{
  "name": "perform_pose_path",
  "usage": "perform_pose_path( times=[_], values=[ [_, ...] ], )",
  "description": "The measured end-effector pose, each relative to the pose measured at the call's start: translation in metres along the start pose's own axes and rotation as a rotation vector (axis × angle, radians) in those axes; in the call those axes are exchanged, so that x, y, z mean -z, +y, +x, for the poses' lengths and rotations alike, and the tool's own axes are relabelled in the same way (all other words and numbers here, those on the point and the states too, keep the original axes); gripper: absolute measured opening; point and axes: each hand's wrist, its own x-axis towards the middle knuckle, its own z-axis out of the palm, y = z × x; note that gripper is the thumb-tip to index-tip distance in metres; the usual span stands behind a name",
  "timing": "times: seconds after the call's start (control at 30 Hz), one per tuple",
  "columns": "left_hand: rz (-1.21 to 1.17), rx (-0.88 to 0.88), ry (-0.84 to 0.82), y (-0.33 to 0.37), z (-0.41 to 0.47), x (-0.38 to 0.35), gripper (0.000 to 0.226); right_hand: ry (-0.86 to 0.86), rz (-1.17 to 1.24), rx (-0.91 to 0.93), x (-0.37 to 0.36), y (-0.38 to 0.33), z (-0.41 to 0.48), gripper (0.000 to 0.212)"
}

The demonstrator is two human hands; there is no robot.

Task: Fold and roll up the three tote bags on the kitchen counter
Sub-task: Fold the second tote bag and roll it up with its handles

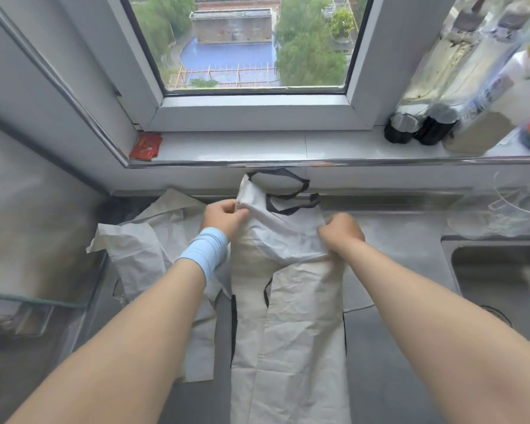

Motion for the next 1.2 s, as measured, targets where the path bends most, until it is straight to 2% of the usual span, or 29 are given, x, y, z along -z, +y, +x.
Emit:
perform_pose_path(
  times=[0.07,0.13,0.23,0.3,0.33,0.37,0.47,0.53,0.57,0.6,0.67,0.77,0.9,0.97,1.07,1.17,1.2],
  values=[
    [0.057,0.025,0.092,0.002,0.010,0.001,0.003,0.165,0.112,0.040,0.010,-0.006,0.001,0.014],
    [0.043,0.068,0.114,0.008,0.009,-0.003,0.009,0.258,0.207,0.097,0.021,-0.012,0.002,0.015],
    [0.234,0.018,0.256,0.008,-0.003,-0.016,0.050,0.225,0.286,0.229,0.029,-0.015,0.001,0.008],
    [0.302,-0.110,0.369,0.010,-0.016,-0.026,0.040,0.163,0.300,0.279,0.028,-0.012,0.000,0.006],
    [0.322,-0.196,0.338,0.010,-0.023,-0.032,0.029,0.123,0.332,0.285,0.027,-0.009,-0.001,0.012],
    [0.345,-0.278,0.237,0.008,-0.028,-0.040,0.021,0.092,0.368,0.283,0.026,-0.005,-0.001,0.020],
    [0.503,-0.361,-0.189,0.001,-0.042,-0.074,0.016,0.129,0.361,0.256,0.024,0.014,-0.006,0.033],
    [0.621,-0.349,-0.374,-0.007,-0.044,-0.096,0.019,0.144,0.302,0.100,0.020,0.036,-0.009,0.031],
    [0.667,-0.352,-0.409,-0.010,-0.043,-0.106,0.023,0.100,0.268,0.006,0.016,0.049,-0.011,0.028],
    [0.701,-0.355,-0.421,-0.011,-0.042,-0.114,0.027,0.017,0.247,-0.060,0.010,0.060,-0.014,0.023],
    [0.747,-0.364,-0.433,-0.008,-0.040,-0.124,0.033,-0.135,0.241,-0.073,-0.003,0.074,-0.022,0.021],
    [0.790,-0.353,-0.485,-0.002,-0.035,-0.142,0.040,-0.176,0.322,0.004,-0.012,0.077,-0.030,0.022],
    [0.948,-0.297,-0.478,0.008,-0.026,-0.157,0.059,-0.238,0.391,0.097,-0.010,0.072,-0.033,0.044],
    [1.009,-0.291,-0.460,0.015,-0.024,-0.156,0.055,-0.245,0.459,0.083,-0.011,0.072,-0.032,0.039],
    [1.048,-0.328,-0.493,0.026,-0.022,-0.147,0.032,-0.265,0.561,0.053,-0.007,0.067,-0.034,0.035],
    [0.963,-0.286,-0.455,0.035,-0.022,-0.131,0.025,-0.256,0.584,0.011,-0.002,0.054,-0.037,0.027],
    [0.925,-0.264,-0.439,0.038,-0.023,-0.125,0.025,-0.250,0.564,-0.004,0.000,0.050,-0.038,0.031]
  ],
)
